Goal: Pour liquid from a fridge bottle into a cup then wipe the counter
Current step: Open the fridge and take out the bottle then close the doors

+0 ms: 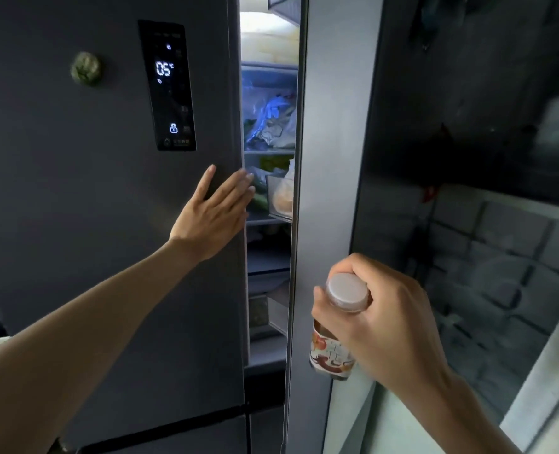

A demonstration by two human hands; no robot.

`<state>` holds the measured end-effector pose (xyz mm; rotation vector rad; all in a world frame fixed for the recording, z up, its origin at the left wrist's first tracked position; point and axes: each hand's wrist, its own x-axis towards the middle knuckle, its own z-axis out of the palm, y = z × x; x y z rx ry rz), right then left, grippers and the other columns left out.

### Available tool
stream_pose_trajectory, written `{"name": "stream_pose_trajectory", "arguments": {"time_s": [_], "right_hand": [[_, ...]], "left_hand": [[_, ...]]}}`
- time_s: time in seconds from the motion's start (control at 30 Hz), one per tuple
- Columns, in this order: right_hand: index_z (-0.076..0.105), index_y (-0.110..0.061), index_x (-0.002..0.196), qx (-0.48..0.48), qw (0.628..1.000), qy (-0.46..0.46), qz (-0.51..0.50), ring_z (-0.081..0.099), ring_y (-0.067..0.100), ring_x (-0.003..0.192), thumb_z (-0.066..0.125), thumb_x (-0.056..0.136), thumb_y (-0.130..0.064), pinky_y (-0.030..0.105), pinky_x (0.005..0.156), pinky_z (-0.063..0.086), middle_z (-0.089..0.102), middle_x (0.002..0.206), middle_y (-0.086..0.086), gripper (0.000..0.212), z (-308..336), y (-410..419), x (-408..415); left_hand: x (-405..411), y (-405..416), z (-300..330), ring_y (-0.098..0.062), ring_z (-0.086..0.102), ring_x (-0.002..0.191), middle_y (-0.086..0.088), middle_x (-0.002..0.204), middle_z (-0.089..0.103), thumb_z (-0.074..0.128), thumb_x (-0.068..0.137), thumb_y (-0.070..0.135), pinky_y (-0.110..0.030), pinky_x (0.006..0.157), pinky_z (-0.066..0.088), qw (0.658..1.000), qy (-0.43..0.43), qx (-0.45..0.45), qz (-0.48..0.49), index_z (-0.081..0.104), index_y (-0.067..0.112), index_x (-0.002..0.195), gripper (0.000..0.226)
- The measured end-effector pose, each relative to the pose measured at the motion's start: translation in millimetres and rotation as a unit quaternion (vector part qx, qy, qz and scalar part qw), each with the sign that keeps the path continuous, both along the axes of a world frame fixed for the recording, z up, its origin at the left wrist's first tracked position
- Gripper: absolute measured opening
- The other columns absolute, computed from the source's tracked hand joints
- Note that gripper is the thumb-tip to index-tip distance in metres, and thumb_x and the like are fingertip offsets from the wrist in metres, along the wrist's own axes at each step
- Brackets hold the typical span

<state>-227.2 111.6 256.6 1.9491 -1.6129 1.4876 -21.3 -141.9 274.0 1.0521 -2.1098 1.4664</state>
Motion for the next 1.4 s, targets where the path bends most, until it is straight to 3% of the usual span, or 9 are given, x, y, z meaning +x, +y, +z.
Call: {"name": "stream_pose_trajectory", "arguments": {"time_s": [0.07, 0.2, 0.37, 0.57, 0.73, 0.87, 1.03, 1.2, 1.4], "right_hand": [[0.053, -0.030, 0.085, 0.007, 1.000, -0.011, 0.001, 0.062, 0.008, 0.064, 0.066, 0.076, -0.049, 0.023, 0.053, 0.048, 0.058, 0.065, -0.013, 0.025, -3, -3, 2], [0.037, -0.035, 0.115, 0.033, 0.997, -0.066, 0.022, 0.061, 0.015, 0.057, 0.076, 0.073, -0.040, 0.033, 0.053, 0.055, 0.056, 0.065, -0.002, 0.057, -8, -8, 9], [0.034, -0.026, 0.108, 0.065, 0.986, -0.127, 0.085, 0.066, 0.016, 0.060, 0.081, 0.075, -0.032, 0.028, 0.054, 0.057, 0.062, 0.072, 0.003, 0.059, -6, -25, 9], [0.031, -0.025, 0.106, 0.099, 0.991, -0.060, 0.070, 0.065, 0.016, 0.064, 0.081, 0.072, -0.037, 0.032, 0.056, 0.059, 0.062, 0.080, 0.003, 0.062, -5, -69, 38], [0.034, -0.033, 0.107, 0.170, 0.983, -0.029, 0.057, 0.066, 0.016, 0.072, 0.079, 0.073, -0.042, 0.041, 0.064, 0.061, 0.062, 0.083, -0.001, 0.057, -14, -86, 57], [0.041, -0.030, 0.090, 0.167, 0.985, 0.005, 0.038, 0.066, 0.012, 0.069, 0.075, 0.072, -0.049, 0.036, 0.062, 0.060, 0.063, 0.076, -0.005, 0.043, -18, -82, 61], [0.041, -0.027, 0.082, 0.112, 0.989, 0.100, 0.000, 0.061, 0.016, 0.071, 0.064, 0.084, -0.051, 0.035, 0.064, 0.051, 0.061, 0.076, -0.007, 0.033, -18, -74, 65], [0.038, -0.028, 0.081, 0.088, 0.986, 0.142, -0.019, 0.047, 0.013, 0.062, 0.054, 0.092, -0.052, 0.024, 0.054, 0.031, 0.058, 0.076, -0.006, 0.030, -21, -71, 53], [0.043, -0.027, 0.082, 0.066, 0.986, 0.152, -0.025, 0.063, 0.018, 0.064, 0.054, 0.091, -0.053, 0.036, 0.056, 0.055, 0.063, 0.076, -0.004, 0.030, -23, -76, 47]], "left_hand": [[1, 3, 1, -0.023, -0.008, 0.156, -0.007, 0.169, -0.002, 0.010, 0.108, 0.038, -0.057, 0.124, 0.000, 1.000, -0.011, 0.010, 0.006, 0.010, 0.011, 0.160, 0.058], [15, 12, 6, -0.022, -0.003, 0.156, -0.008, 0.169, 0.002, 0.019, 0.108, 0.044, -0.054, 0.124, 0.005, 0.999, -0.032, 0.037, -0.018, 0.011, 0.010, 0.160, 0.062], [56, 36, 10, -0.022, 0.020, 0.154, -0.006, 0.169, 0.008, 0.030, 0.107, 0.036, -0.047, 0.125, 0.015, 0.997, -0.029, 0.055, -0.050, 0.013, 0.012, 0.160, 0.061], [78, 70, 32, -0.025, 0.033, 0.147, -0.008, 0.168, 0.016, 0.040, 0.102, 0.030, -0.051, 0.122, 0.021, 0.999, 0.013, 0.029, -0.033, 0.019, 0.012, 0.159, 0.064], [44, 97, 64, -0.027, 0.025, 0.152, -0.009, 0.168, 0.013, 0.040, 0.099, 0.037, -0.062, 0.122, 0.003, 0.995, -0.061, -0.027, -0.070, 0.010, 0.018, 0.160, 0.070], [6, 89, 80, -0.027, 0.015, 0.154, -0.008, 0.168, 0.009, 0.039, 0.102, 0.041, -0.063, 0.122, 0.004, 0.988, -0.119, -0.007, -0.100, 0.014, 0.023, 0.160, 0.067], [-30, 74, 79, -0.022, 0.007, 0.156, -0.004, 0.168, 0.012, 0.022, 0.106, 0.039, -0.061, 0.123, -0.001, 0.987, -0.108, -0.022, -0.121, 0.019, 0.023, 0.160, 0.056], [-44, 76, 72, -0.027, 0.010, 0.155, -0.012, 0.167, 0.015, 0.024, 0.106, 0.034, -0.057, 0.124, -0.001, 0.983, -0.082, -0.039, -0.159, 0.022, 0.015, 0.159, 0.056], [-34, 52, 66, -0.029, 0.003, 0.156, -0.011, 0.169, 0.004, 0.016, 0.107, 0.034, -0.053, 0.125, 0.003, 0.987, -0.073, -0.039, -0.135, 0.008, 0.014, 0.161, 0.058]]}}
